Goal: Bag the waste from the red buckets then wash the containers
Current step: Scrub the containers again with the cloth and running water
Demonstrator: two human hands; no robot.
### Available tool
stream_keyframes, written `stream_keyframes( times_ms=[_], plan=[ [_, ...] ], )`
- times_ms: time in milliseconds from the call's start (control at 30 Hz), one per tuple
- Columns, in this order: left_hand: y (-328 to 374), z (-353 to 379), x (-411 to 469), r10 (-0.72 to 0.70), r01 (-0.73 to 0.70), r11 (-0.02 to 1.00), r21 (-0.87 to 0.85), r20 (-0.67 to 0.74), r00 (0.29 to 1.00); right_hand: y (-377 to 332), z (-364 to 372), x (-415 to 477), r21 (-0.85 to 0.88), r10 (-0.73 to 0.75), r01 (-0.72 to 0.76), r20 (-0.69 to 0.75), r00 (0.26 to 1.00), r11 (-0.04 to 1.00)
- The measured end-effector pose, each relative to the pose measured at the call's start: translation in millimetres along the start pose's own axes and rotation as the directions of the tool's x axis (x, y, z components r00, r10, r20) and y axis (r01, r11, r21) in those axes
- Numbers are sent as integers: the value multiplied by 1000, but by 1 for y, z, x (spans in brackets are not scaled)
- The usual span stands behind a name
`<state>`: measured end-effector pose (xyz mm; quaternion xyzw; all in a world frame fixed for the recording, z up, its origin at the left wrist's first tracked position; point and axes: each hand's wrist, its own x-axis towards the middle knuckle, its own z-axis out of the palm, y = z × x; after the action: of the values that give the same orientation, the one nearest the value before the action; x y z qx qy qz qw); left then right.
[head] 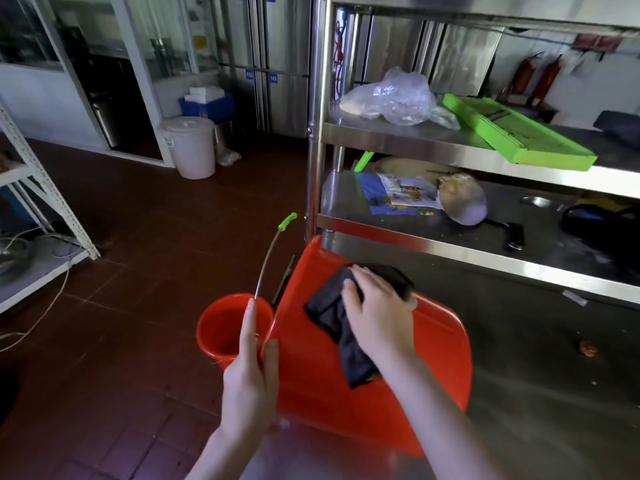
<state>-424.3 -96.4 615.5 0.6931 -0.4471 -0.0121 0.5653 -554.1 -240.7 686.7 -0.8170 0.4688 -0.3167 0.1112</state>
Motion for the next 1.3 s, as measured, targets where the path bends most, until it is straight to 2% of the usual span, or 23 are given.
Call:
stream_keyframes(
  times_ms=[67,133,200,233,300,400,500,600,700,800,933,1000,1100,1200,1233,1300],
  plan=[
    [1,0,-4,-1,1,1000,-8,14,1000,40,-19,-3,-11,237,-237,-1,971,971],
    [1,0,-10,-6,6,1000,-13,25,1000,72,-40,-7,-5,438,-438,-9,899,899],
    [2,-3,-15,-1,1,1000,-17,30,1000,87,-54,-8,-13,558,-558,8,830,830],
    [2,-4,-17,-9,9,1000,-22,28,1000,86,-54,-6,-37,571,-570,24,820,821],
    [4,-6,-21,-6,7,999,-32,17,1000,63,-44,-1,-85,470,-467,33,882,880],
    [3,-8,-26,33,-33,999,3,10,999,-3,-11,-2,5,107,-108,21,994,994],
    [2,-15,-30,-2,2,1000,26,-4,1000,-49,12,-19,47,-169,169,-6,986,984],
    [11,-29,-25,-31,29,999,30,62,998,-44,11,-33,66,-207,209,-23,978,976],
    [36,-29,13,-6,5,1000,29,50,999,-33,10,-44,49,-249,251,-43,968,967],
    [65,-11,71,-19,-9,980,201,133,991,-30,9,-58,76,-321,326,-67,945,942],
    [92,21,108,-199,47,907,419,326,924,-7,0,-64,108,-348,352,-52,936,930],
    [92,23,112,-225,63,905,421,348,910,16,-11,-64,107,-274,278,-46,961,955],
    [85,12,106,-196,91,952,292,355,914,68,-33,-55,83,44,-37,-86,995,996],
    [80,1,81,-142,61,967,249,318,938,108,-52,-38,63,377,-373,-65,924,926],
    [78,-3,70,-128,62,974,219,303,944,112,-54,-35,41,415,-413,-42,909,910],
    [76,-9,52,-112,74,987,143,280,953,101,-53,-30,-8,384,-385,-35,923,923]
  ],
)
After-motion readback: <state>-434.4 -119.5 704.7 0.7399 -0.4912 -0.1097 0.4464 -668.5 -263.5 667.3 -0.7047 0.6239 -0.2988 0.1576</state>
